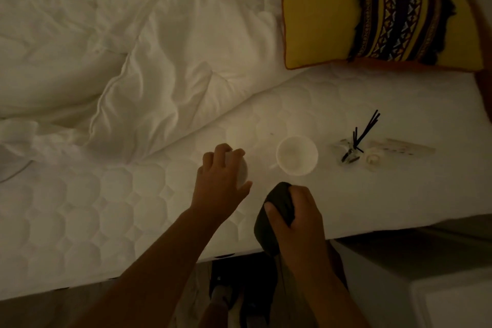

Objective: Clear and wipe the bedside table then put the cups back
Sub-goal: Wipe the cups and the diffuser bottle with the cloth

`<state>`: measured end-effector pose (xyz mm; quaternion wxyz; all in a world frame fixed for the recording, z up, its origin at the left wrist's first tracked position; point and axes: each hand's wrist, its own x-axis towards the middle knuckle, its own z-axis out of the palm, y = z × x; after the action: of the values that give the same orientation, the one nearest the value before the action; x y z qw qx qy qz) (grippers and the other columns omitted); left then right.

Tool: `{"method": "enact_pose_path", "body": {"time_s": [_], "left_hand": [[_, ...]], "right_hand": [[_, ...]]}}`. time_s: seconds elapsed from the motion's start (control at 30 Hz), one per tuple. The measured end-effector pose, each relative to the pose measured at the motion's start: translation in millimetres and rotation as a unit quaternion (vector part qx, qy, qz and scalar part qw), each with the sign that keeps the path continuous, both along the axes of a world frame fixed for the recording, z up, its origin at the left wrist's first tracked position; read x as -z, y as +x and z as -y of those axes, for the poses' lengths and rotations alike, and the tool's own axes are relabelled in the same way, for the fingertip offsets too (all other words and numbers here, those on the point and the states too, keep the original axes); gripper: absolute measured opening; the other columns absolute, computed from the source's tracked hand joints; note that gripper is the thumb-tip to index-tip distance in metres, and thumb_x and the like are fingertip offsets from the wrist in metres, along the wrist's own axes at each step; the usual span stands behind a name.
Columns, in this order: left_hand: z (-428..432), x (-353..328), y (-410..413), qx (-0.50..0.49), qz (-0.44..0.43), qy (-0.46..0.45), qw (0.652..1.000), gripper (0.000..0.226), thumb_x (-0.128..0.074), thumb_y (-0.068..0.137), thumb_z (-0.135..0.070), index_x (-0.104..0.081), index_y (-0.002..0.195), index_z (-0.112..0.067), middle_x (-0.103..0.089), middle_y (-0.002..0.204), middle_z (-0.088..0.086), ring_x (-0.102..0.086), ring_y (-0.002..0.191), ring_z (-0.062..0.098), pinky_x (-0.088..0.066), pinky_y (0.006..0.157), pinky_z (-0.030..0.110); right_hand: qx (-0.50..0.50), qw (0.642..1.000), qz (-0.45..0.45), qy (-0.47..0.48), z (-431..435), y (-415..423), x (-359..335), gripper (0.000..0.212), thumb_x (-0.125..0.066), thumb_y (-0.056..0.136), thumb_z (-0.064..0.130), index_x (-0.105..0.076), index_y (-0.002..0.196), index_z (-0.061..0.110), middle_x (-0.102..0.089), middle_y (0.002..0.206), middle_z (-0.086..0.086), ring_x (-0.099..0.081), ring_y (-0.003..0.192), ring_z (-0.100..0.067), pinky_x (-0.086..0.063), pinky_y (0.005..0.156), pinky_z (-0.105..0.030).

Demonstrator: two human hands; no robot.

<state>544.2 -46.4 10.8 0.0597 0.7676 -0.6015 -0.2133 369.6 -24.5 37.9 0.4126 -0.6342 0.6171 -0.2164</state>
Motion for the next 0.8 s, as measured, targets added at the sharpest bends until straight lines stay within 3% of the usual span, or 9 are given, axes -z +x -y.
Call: {"method": "enact_pose_path", "body": {"time_s": [0.17, 0.33, 0.43, 0.53, 0.67, 0.73, 0.8], "left_hand": [[-15.9, 13.3, -6.1, -0.005, 0.019, 0.025, 0.999, 0.079, -0.075, 0.073, -0.046, -0.032, 0.137, -0.029, -0.028, 0.142, 0.006, -0.033, 0.129, 0.032, -0.047, 0.096, 0.053], [-9.2, 6.8, -9.6, -0.026, 0.016, 0.024, 0.999, 0.075, -0.061, 0.079, -0.061, -0.028, 0.139, -0.03, -0.02, 0.152, 0.007, -0.018, 0.142, 0.032, -0.026, 0.111, 0.063], [5.2, -1.6, -25.5, -0.025, 0.03, -0.012, 0.999, 0.077, -0.055, 0.081, -0.063, -0.025, 0.141, -0.026, -0.021, 0.152, 0.008, -0.018, 0.143, 0.033, -0.018, 0.114, 0.063], [26.7, -6.8, -51.6, 0.014, -0.049, -0.033, 0.998, 0.089, -0.062, 0.077, -0.062, -0.017, 0.146, -0.027, -0.022, 0.153, 0.007, -0.022, 0.142, 0.03, -0.023, 0.114, 0.06], [53.4, -0.6, -86.4, 0.104, -0.082, 0.006, 0.991, 0.105, -0.071, 0.073, -0.058, -0.003, 0.15, -0.034, -0.006, 0.16, 0.002, -0.014, 0.145, 0.032, -0.024, 0.113, 0.06], [59.6, 6.3, -95.1, 0.122, -0.066, 0.023, 0.99, 0.103, -0.073, 0.075, -0.051, -0.006, 0.15, -0.035, -0.002, 0.16, 0.0, -0.013, 0.144, 0.035, -0.031, 0.11, 0.061], [65.4, 11.4, -96.6, 0.104, -0.077, 0.009, 0.992, 0.094, -0.076, 0.077, -0.038, -0.016, 0.149, -0.034, -0.011, 0.157, 0.0, -0.022, 0.138, 0.034, -0.041, 0.104, 0.056]], "right_hand": [[0.027, 1.0, 0.005, 0.014, -2.5, -13.7, 2.3, 0.026, -0.067, 0.086, 0.035, -0.047, 0.101, 0.031, -0.053, 0.098, 0.01, -0.054, 0.095, -0.002, -0.041, 0.08, -0.011], [0.057, 0.997, 0.017, 0.041, -8.4, -26.3, 5.1, 0.033, -0.061, 0.083, 0.052, -0.048, 0.106, 0.033, -0.056, 0.102, 0.011, -0.056, 0.1, -0.003, -0.046, 0.086, -0.021], [0.072, 0.995, 0.017, 0.06, -7.9, -34.1, 5.6, 0.037, -0.058, 0.083, 0.055, -0.046, 0.112, 0.037, -0.054, 0.106, 0.02, -0.052, 0.102, 0.005, -0.041, 0.088, -0.016], [0.087, 0.994, 0.019, 0.058, -3.3, -42.5, 3.9, 0.033, -0.063, 0.086, 0.045, -0.042, 0.111, 0.039, -0.049, 0.103, 0.028, -0.049, 0.099, 0.011, -0.034, 0.083, -0.008], [0.103, 0.994, 0.006, 0.044, 7.6, -53.7, 2.0, 0.031, -0.064, 0.087, 0.039, -0.047, 0.111, 0.029, -0.053, 0.101, 0.013, -0.053, 0.096, -0.004, -0.034, 0.08, -0.008], [0.106, 0.993, 0.007, 0.046, 11.8, -58.5, 1.8, 0.033, -0.064, 0.088, 0.037, -0.051, 0.113, 0.022, -0.055, 0.102, 0.008, -0.054, 0.098, -0.009, -0.036, 0.079, -0.009], [0.115, 0.992, 0.016, 0.057, 15.1, -62.2, 0.5, 0.037, -0.065, 0.088, 0.036, -0.052, 0.117, 0.017, -0.056, 0.104, 0.006, -0.055, 0.1, -0.01, -0.039, 0.082, -0.015]]}}
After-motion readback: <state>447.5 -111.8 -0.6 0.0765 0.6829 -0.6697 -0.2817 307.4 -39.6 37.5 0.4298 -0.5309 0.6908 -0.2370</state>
